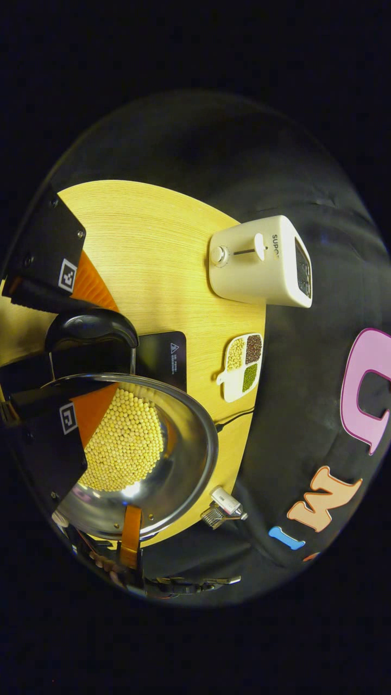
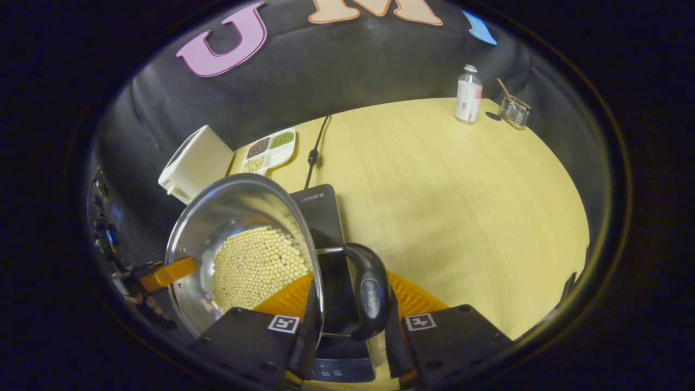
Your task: First push the handle of the pot to place it horizontally, then grasp the pot with both hands and set it on the induction cooktop.
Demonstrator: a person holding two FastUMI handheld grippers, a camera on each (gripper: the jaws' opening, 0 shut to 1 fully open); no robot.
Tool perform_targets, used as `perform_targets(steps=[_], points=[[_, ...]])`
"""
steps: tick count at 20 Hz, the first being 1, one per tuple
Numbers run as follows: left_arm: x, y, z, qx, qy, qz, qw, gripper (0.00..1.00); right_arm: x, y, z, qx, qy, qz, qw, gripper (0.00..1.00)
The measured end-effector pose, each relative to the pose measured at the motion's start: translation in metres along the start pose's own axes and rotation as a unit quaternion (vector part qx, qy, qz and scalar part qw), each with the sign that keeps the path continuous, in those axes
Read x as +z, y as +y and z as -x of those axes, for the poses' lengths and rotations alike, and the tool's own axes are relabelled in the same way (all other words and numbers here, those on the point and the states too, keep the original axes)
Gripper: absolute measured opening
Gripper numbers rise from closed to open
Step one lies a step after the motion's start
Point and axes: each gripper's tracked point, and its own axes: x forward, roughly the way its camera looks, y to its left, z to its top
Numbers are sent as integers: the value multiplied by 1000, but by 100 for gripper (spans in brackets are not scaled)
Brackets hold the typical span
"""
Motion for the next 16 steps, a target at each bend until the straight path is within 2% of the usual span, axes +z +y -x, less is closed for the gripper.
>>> perform_targets(steps=[1, 2, 4, 5, 7, 8, 10, 11, 12, 13, 14, 16], points=[[-2, -1, -1, 3, 3, 0, 1000, 63, -2, -2, -5, -8, -2, 7, 1000, 55], [-2, -2, 0, 4, 4, 4, 1000, 63, -6, -6, -5, -19, -1, 15, 1000, 55], [-14, 1, -2, 25, 26, 19, 999, 67, -3, -6, -4, -28, -11, 20, 999, 61], [-12, 1, -3, 33, 14, 21, 999, 74, -2, -7, -3, -34, -13, 22, 999, 63], [-6, 2, 4, 46, -3, -1, 999, 78, 6, -11, 2, -39, -22, 31, 999, 69], [-1, 5, 7, 55, -9, -17, 998, 77, 11, -14, 4, -41, -30, 33, 998, 75], [10, 8, 14, 72, -27, -39, 996, 86, 17, -11, 9, -28, -37, 24, 999, 93], [16, 7, 19, 78, -38, -46, 995, 92, 22, -9, 12, -22, -45, 19, 999, 90], [23, 5, 24, 82, -49, -52, 994, 94, 27, -8, 16, -17, -55, 15, 998, 94], [26, -1, 27, 81, -56, -57, 994, 95, 31, -6, 19, -11, -62, 13, 998, 91], [28, -8, 31, 78, -63, -60, 993, 94, 33, -5, 22, -5, -67, 14, 998, 94], [36, -22, 38, 78, -75, -65, 992, 94, 38, -7, 29, -4, -77, 20, 997, 94]])
